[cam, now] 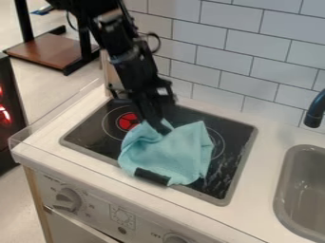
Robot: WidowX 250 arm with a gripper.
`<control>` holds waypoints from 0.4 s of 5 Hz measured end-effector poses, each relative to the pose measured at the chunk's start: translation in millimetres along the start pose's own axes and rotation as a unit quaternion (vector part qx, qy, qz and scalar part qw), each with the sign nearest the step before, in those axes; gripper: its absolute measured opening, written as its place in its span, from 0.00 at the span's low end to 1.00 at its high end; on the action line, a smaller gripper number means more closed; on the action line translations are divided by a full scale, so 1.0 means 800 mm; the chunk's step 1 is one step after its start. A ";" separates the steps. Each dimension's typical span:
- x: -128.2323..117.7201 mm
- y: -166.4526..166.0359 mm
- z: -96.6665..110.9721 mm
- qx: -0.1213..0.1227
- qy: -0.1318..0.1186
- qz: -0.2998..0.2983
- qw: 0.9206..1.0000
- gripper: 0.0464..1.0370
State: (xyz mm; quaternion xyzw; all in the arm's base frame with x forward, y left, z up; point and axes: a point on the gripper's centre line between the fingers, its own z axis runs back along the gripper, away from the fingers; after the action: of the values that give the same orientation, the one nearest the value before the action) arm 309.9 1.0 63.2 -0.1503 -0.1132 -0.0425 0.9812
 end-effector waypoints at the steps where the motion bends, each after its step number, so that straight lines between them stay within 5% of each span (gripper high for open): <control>1: -0.016 -0.012 -0.018 0.003 0.011 -0.030 0.999 0.00; 2: -0.029 -0.025 -0.025 0.000 0.019 -0.048 0.999 0.03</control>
State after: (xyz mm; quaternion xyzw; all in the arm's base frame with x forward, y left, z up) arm 289.4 -22.6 45.1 -0.1436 -0.1017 -0.0928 0.9800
